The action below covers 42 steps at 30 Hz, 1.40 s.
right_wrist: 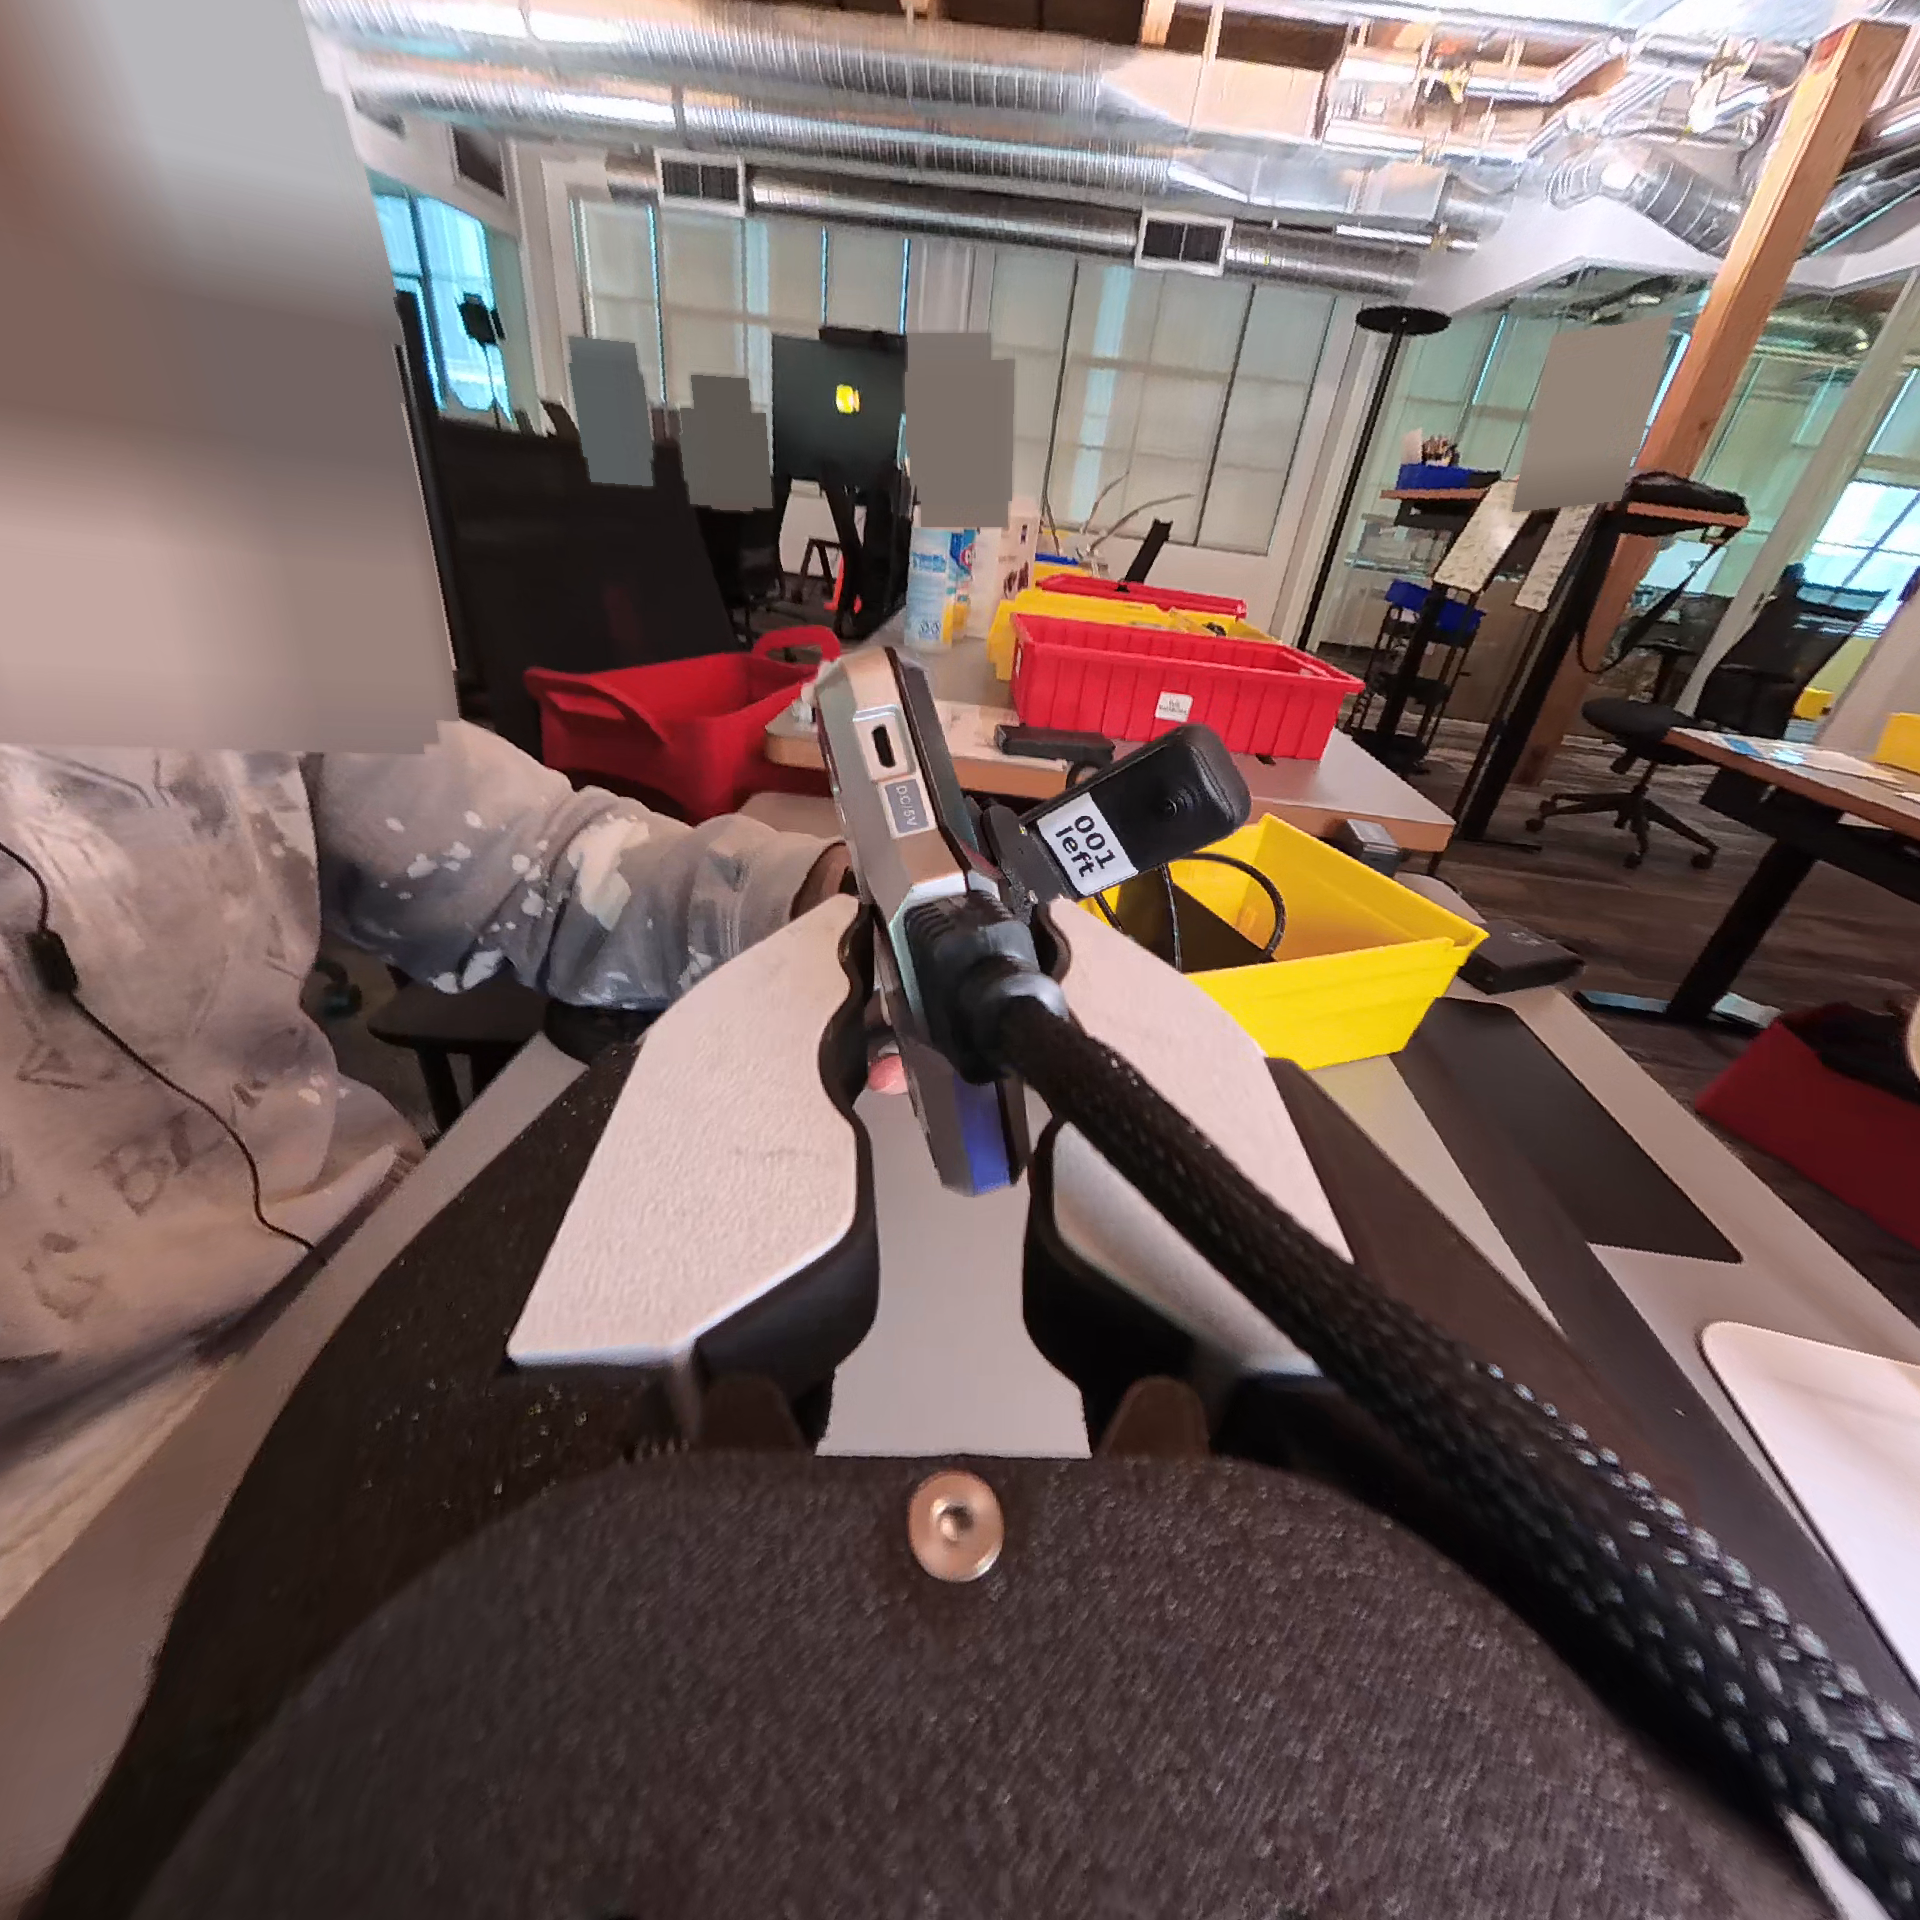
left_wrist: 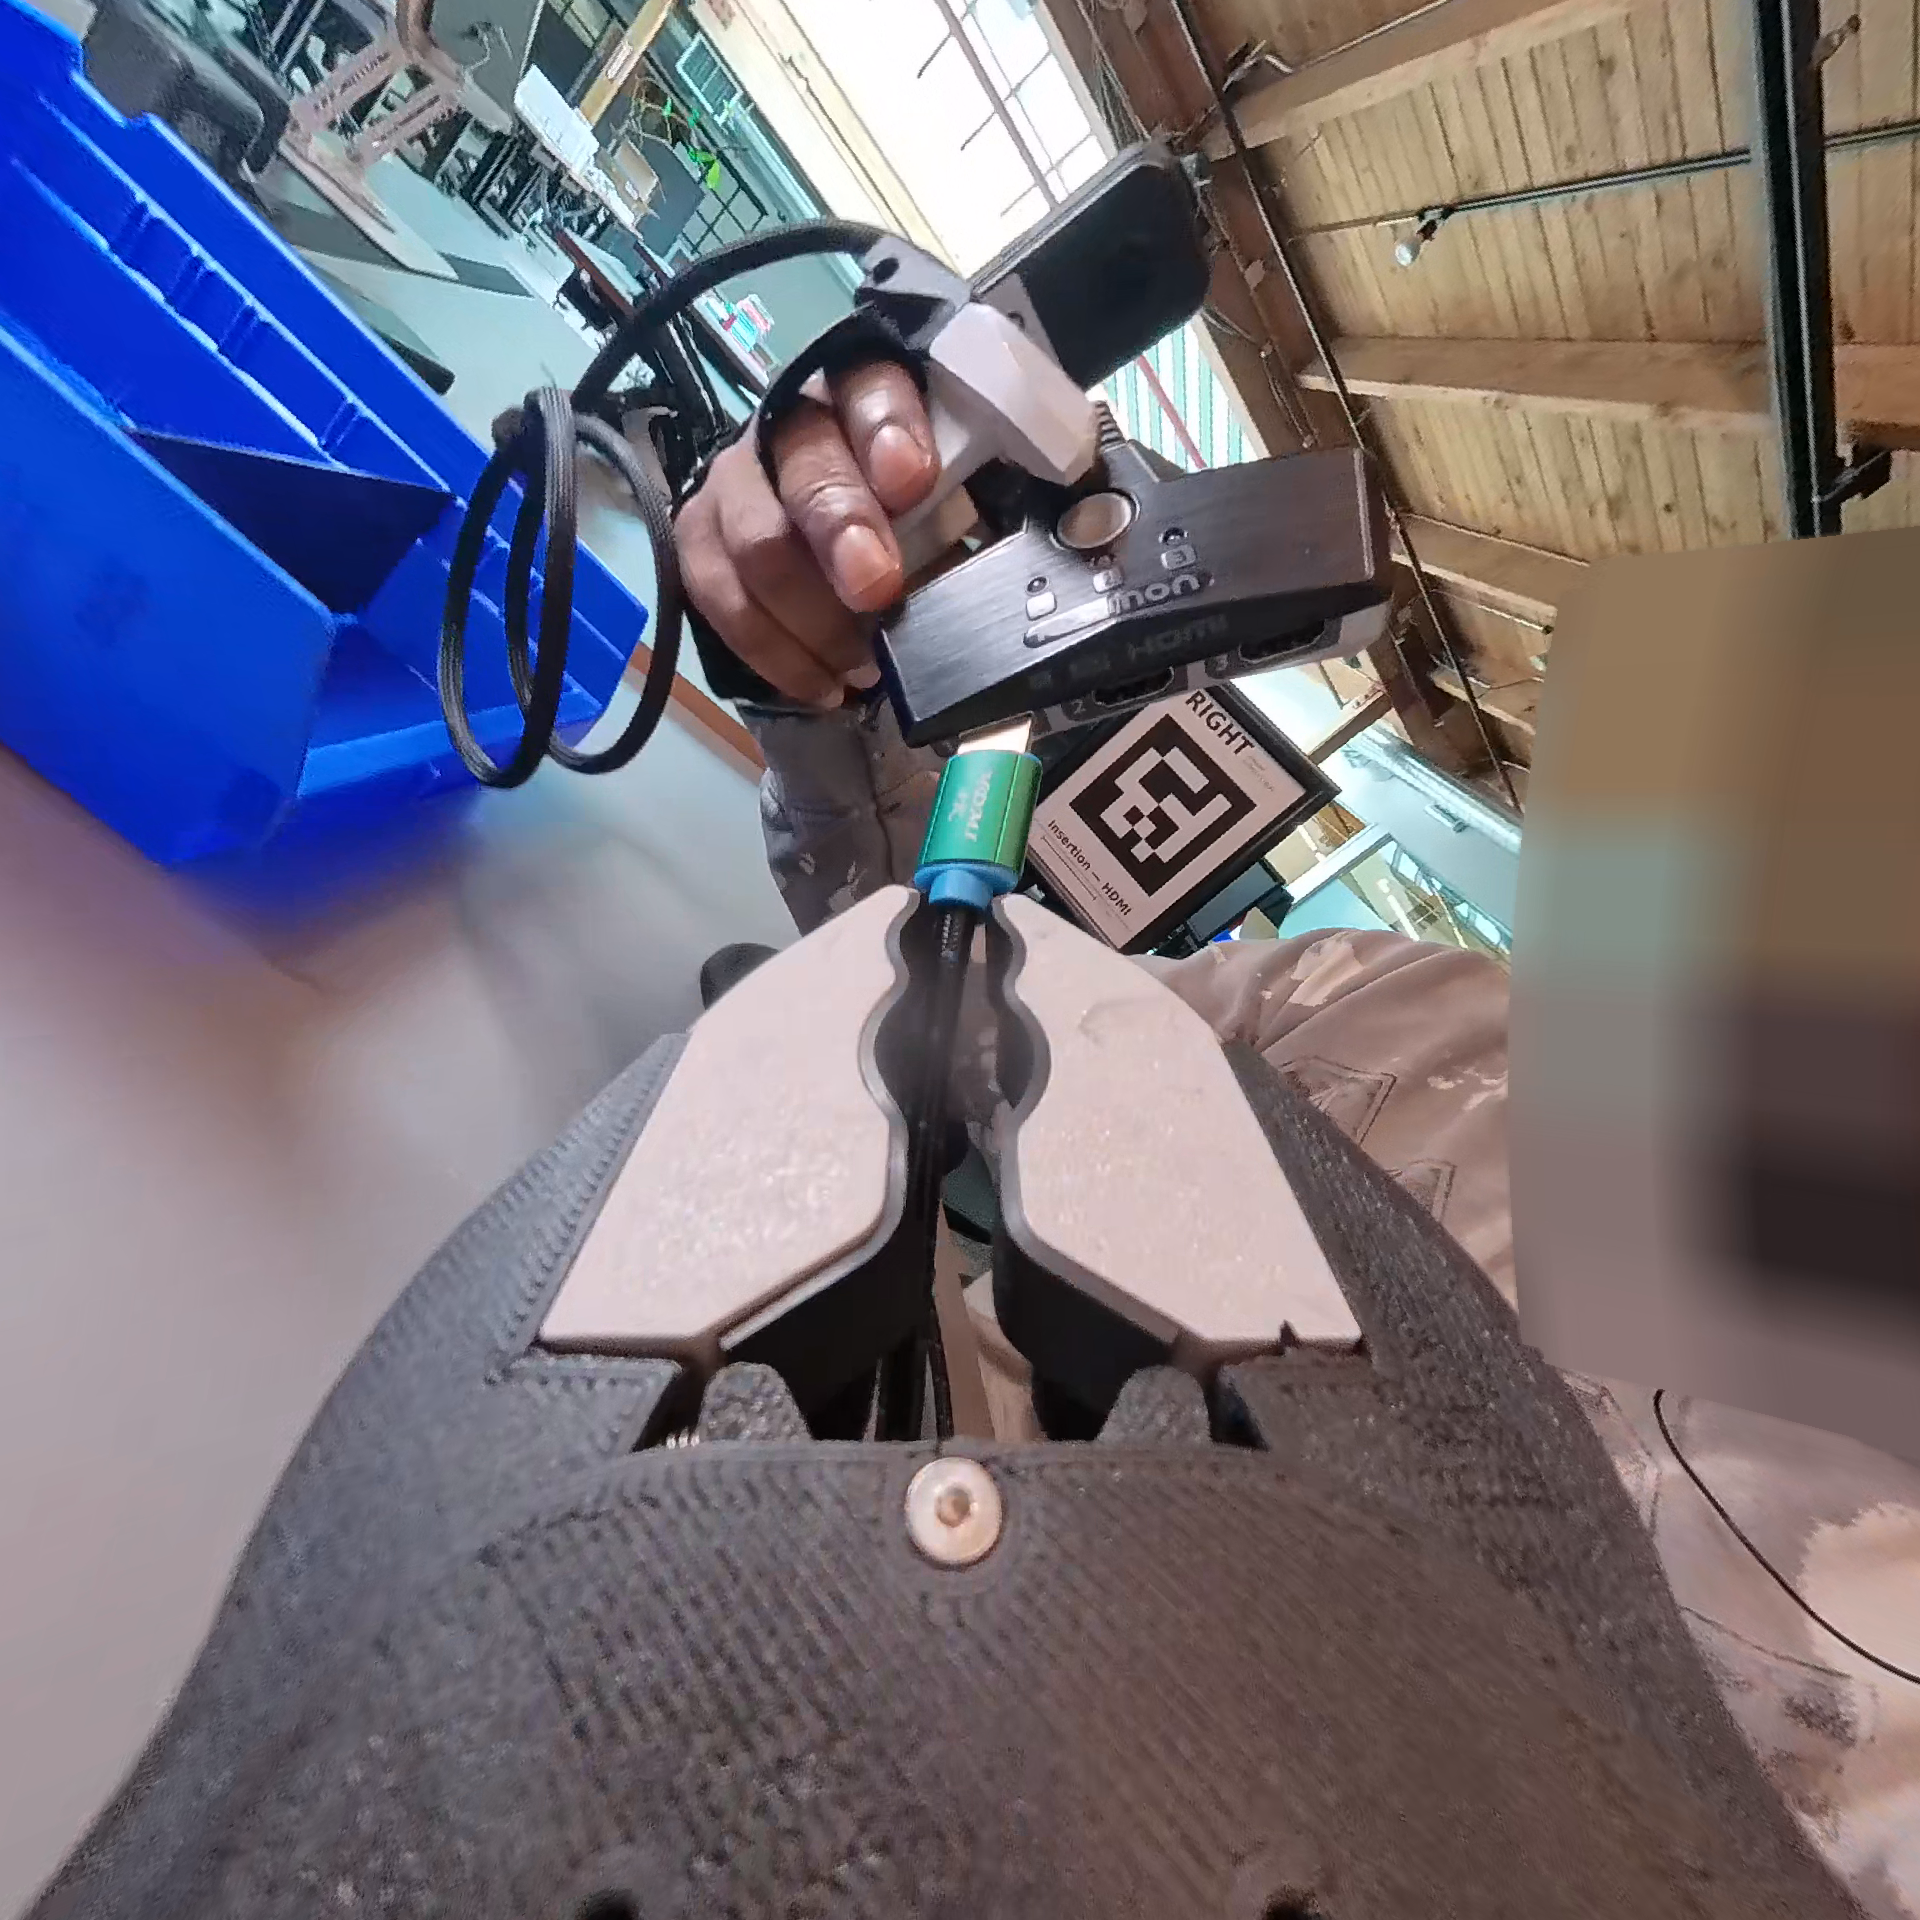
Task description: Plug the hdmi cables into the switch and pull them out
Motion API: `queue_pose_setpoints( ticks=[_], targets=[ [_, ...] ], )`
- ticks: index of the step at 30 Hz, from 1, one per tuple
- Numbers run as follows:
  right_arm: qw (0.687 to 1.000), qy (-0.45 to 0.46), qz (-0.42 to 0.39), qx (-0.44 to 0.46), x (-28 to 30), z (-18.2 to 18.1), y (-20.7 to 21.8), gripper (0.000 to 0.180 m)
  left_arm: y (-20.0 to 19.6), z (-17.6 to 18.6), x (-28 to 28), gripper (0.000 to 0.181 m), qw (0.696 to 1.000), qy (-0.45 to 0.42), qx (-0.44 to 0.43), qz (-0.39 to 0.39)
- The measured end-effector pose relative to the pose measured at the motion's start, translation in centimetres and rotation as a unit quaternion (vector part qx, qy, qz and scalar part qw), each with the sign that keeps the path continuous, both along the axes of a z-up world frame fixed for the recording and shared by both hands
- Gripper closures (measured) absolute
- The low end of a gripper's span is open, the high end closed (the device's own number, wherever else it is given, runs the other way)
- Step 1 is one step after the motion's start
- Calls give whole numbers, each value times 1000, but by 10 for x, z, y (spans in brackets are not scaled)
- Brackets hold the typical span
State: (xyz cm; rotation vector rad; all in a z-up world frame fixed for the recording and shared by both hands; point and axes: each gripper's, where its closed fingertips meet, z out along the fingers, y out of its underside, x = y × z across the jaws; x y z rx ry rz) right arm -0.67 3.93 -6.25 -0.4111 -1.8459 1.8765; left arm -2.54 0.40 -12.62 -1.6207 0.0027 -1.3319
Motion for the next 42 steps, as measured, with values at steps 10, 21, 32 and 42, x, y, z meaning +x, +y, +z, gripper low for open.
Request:
queue_pose_setpoints(
  ticks=[10,21,32,42],
  targets=[
    [1000,-15,1,21,-3,-9,-7,153,-3,-11,3,169,1000,-5,-28,-5],
    [999,-11,10,38,-6,-17,-17,156,-2,-19,2,169,999,-7,-38,-6],
    [998,-14,42,-43,-9,-8,-21,156,-5,-9,6,170,998,-54,2,-25],
    [999,-48,-12,20,-17,-16,-19,146,-14,-3,-12,170,998,-51,35,-11]
  ],
)
